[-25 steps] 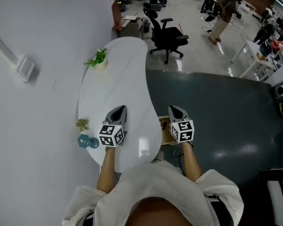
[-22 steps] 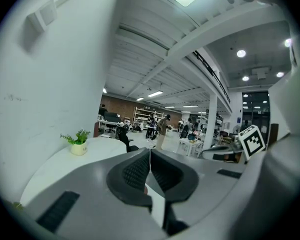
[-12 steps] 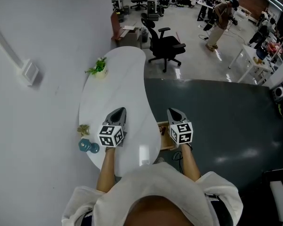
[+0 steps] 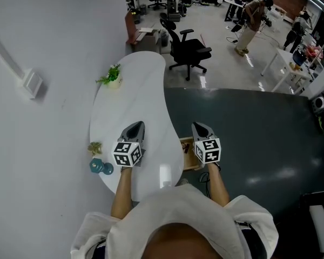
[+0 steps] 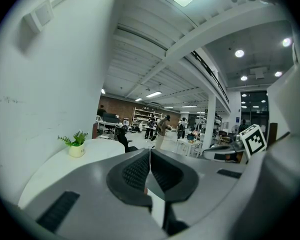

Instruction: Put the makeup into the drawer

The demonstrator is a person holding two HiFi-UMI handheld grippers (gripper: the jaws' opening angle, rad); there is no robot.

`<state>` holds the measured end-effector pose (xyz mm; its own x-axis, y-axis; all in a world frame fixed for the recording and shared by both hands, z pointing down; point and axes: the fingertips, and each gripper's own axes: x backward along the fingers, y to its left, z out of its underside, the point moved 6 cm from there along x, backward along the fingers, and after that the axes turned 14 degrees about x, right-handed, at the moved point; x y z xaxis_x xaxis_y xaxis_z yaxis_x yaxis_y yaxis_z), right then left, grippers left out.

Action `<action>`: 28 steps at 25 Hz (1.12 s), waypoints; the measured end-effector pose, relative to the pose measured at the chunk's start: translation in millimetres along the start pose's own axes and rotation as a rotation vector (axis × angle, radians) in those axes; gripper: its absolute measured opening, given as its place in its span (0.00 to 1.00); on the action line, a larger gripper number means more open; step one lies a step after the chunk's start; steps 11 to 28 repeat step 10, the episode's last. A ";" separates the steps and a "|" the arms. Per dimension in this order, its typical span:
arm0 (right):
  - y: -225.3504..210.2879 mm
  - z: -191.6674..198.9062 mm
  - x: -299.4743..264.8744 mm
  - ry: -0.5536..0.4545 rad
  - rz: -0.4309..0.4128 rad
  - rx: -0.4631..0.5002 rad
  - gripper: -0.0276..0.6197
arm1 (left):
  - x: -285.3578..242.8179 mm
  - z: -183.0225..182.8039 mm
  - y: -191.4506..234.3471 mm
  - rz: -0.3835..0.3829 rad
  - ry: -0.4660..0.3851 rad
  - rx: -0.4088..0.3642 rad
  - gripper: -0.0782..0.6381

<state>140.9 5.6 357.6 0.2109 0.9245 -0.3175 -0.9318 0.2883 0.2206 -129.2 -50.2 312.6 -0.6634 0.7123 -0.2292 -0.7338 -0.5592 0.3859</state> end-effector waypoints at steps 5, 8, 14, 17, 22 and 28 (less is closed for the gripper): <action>-0.6 1.7 -1.2 0.003 -0.001 -0.004 0.04 | -1.2 0.7 -0.8 -0.004 0.008 -0.002 0.13; -2.3 1.6 -3.1 0.004 0.001 -0.005 0.04 | -4.5 0.5 -0.7 0.000 0.009 -0.003 0.13; -3.1 1.1 -5.7 0.003 0.002 -0.005 0.04 | -6.8 -0.4 0.1 0.002 0.009 -0.006 0.13; -3.1 1.1 -5.7 0.003 0.002 -0.005 0.04 | -6.8 -0.4 0.1 0.002 0.009 -0.006 0.13; -3.1 1.1 -5.7 0.003 0.002 -0.005 0.04 | -6.8 -0.4 0.1 0.002 0.009 -0.006 0.13; -3.1 1.1 -5.7 0.003 0.002 -0.005 0.04 | -6.8 -0.4 0.1 0.002 0.009 -0.006 0.13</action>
